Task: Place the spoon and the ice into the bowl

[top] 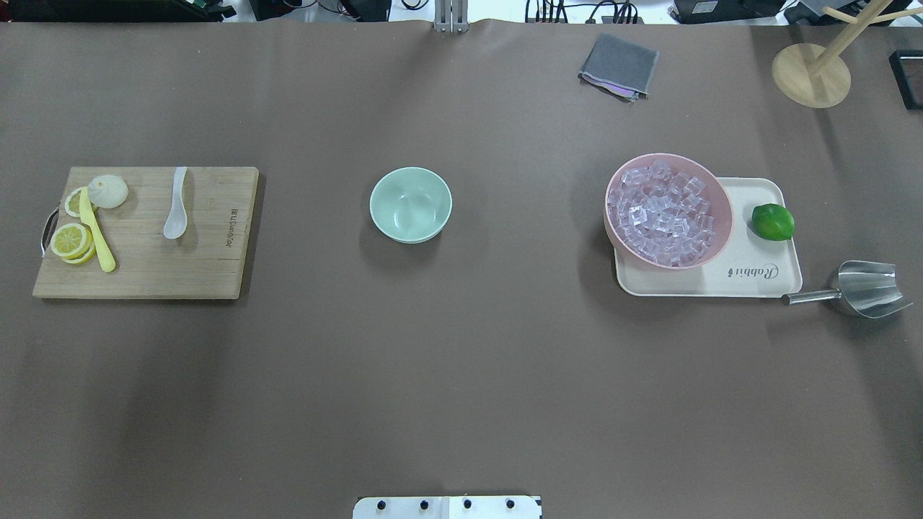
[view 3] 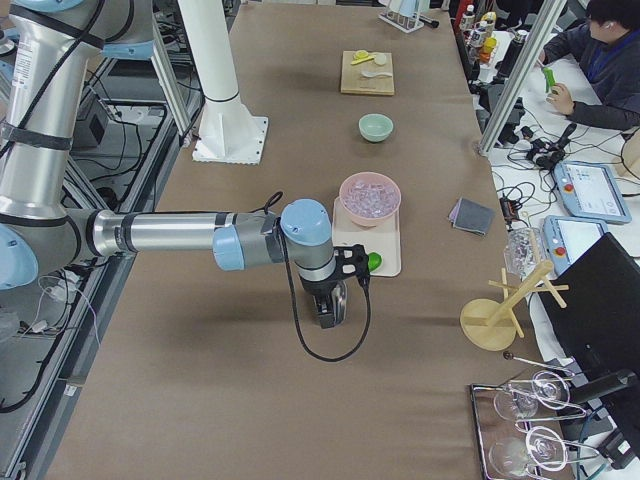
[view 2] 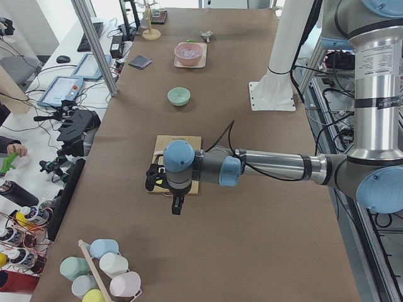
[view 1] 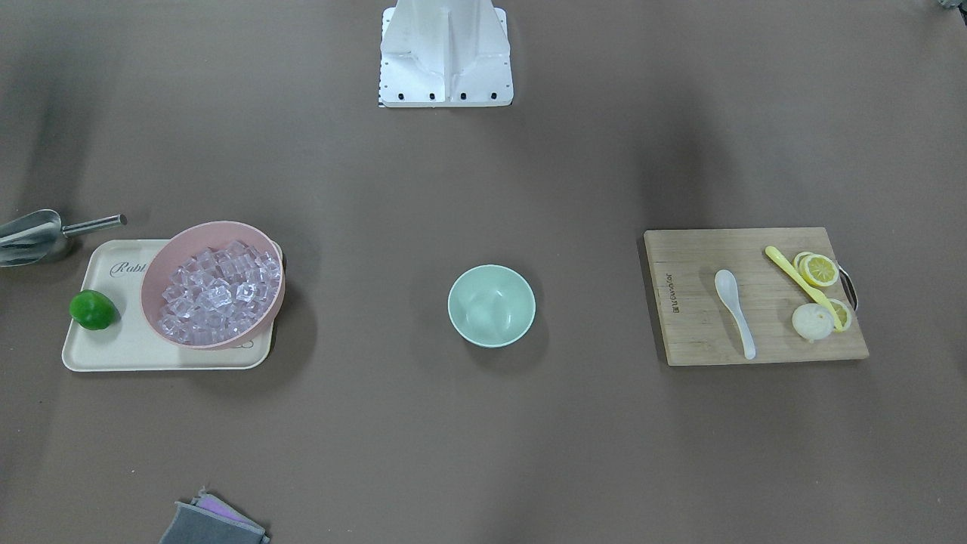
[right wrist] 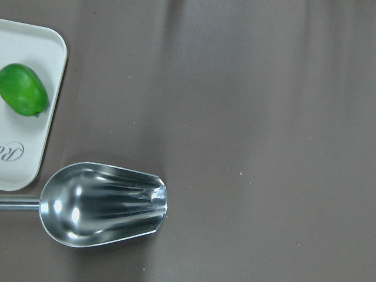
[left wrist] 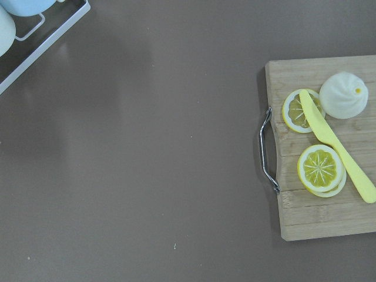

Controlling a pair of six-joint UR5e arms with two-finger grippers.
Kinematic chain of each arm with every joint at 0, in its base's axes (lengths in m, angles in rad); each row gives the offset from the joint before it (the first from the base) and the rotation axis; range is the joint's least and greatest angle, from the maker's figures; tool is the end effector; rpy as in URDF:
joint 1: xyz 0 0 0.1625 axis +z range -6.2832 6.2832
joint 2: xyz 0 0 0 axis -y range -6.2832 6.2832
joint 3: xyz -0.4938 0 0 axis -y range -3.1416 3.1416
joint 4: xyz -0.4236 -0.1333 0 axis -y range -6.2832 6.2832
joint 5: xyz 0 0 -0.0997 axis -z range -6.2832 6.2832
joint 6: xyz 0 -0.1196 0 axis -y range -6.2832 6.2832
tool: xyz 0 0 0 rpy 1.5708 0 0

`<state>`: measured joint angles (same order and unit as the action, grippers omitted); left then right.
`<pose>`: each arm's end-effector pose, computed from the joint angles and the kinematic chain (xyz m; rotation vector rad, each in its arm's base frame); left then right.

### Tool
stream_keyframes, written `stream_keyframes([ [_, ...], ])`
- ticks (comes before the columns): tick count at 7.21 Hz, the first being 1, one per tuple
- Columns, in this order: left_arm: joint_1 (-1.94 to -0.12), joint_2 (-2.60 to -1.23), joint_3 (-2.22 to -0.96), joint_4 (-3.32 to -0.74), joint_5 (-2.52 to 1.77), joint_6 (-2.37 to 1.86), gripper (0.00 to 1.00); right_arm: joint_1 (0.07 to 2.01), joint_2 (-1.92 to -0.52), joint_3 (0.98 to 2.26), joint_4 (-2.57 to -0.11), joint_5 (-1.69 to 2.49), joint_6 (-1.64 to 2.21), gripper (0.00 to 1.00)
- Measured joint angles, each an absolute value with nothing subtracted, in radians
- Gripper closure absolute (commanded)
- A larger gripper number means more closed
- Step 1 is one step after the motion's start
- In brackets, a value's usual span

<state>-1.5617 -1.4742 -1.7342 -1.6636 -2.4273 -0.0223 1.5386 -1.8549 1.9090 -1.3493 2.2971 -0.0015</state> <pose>-0.0385 -0.4863 0.6872 0.1363 0.8568 0.0560 0.0408 -0.4064 0.6725 0.2523 -0.7258 -0.1321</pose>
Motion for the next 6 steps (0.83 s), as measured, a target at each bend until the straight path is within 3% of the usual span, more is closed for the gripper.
stream_keyframes([
  [6, -1.549, -1.549, -1.636, -2.097, -2.425, -0.03, 0.01, 1.502, -1.766, 1.911, -1.189, 2.291, 0.076, 0.0],
])
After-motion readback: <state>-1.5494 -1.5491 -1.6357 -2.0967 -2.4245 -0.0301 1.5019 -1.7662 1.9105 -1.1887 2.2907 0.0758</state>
